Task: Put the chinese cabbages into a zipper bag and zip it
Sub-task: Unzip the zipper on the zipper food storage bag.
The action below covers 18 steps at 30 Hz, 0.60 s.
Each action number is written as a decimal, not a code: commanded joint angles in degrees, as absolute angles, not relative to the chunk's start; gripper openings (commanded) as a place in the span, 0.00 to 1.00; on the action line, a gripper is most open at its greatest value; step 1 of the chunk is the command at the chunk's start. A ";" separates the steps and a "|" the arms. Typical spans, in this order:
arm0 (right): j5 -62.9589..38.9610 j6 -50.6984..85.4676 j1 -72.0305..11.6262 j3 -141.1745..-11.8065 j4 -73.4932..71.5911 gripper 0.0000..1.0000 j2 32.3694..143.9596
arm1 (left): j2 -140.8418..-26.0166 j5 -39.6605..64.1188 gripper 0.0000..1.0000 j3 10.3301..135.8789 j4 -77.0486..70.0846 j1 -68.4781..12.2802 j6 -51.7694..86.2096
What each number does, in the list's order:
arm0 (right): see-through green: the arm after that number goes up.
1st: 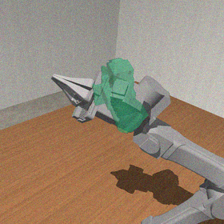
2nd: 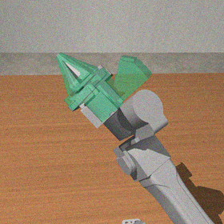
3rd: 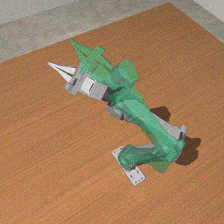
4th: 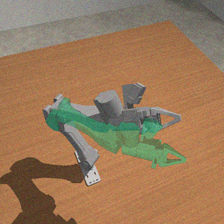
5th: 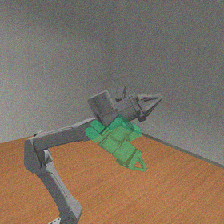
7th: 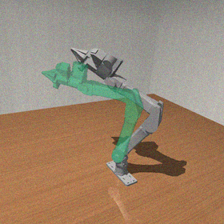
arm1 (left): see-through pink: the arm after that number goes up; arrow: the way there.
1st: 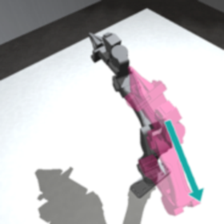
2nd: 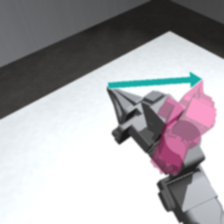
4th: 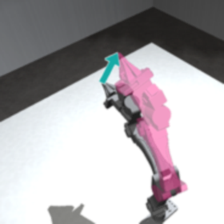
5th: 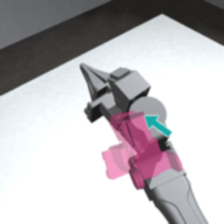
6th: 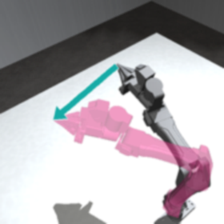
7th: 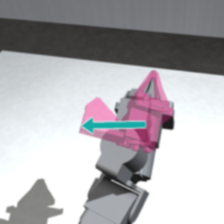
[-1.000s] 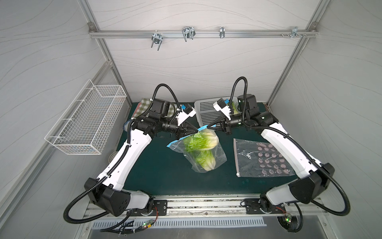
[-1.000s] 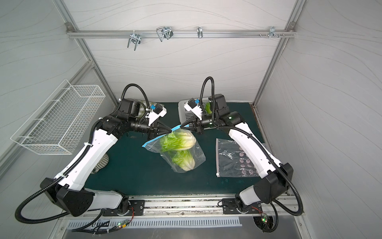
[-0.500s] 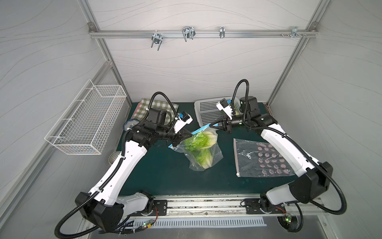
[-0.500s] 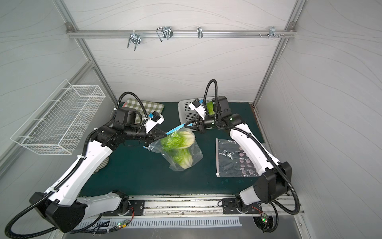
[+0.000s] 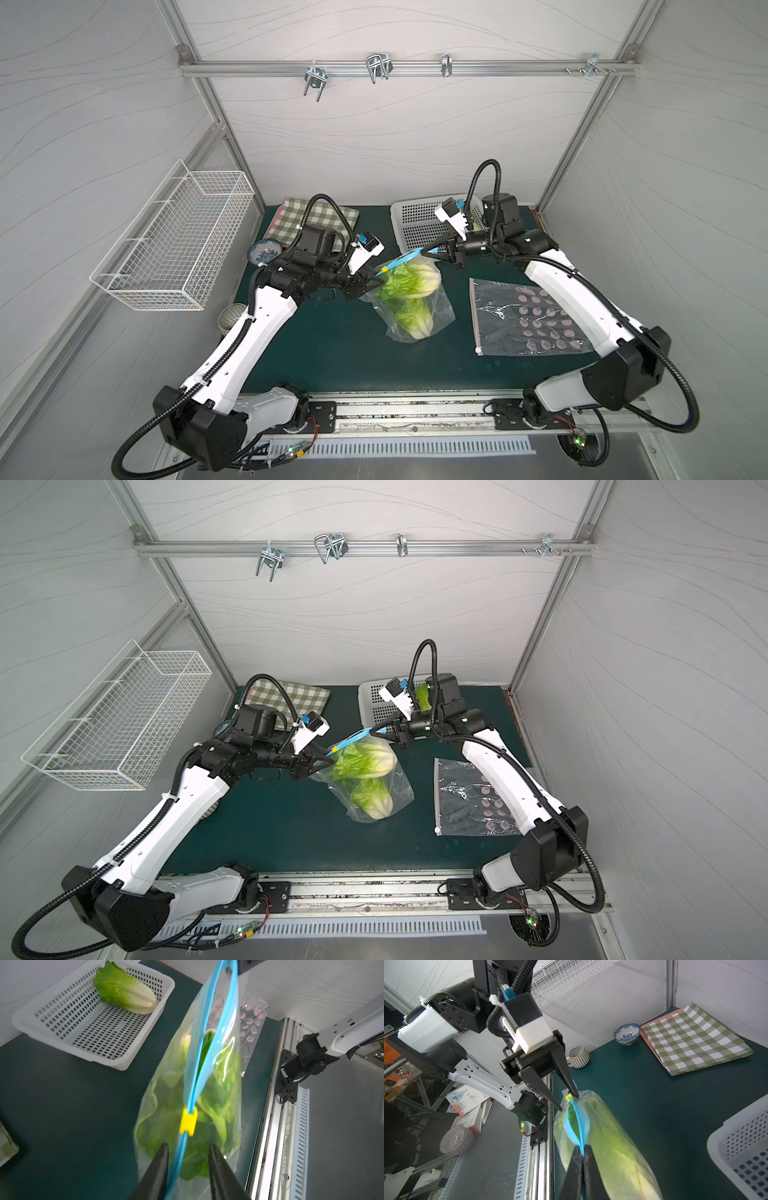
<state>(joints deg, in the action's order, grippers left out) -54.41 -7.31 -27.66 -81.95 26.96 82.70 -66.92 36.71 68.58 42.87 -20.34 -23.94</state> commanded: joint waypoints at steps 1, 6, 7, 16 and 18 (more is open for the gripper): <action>-55.46 -8.28 -27.13 -81.65 23.96 0.00 80.32 | -64.11 34.83 0.35 66.73 39.51 -19.26 -26.52; -56.25 -7.21 -27.29 -81.98 23.47 0.00 80.53 | -66.29 34.96 0.30 67.16 38.53 -19.16 -27.38; -56.21 -7.21 -27.33 -81.96 23.46 0.00 80.51 | -67.02 35.85 0.28 68.25 38.99 -19.16 -27.28; -56.36 -6.24 -27.35 -81.74 22.68 0.00 80.30 | -69.76 38.80 0.24 70.67 36.20 -19.16 -26.00; -56.17 -6.15 -27.34 -81.62 22.39 0.00 80.42 | -70.17 39.29 0.19 70.40 34.66 -19.16 -25.59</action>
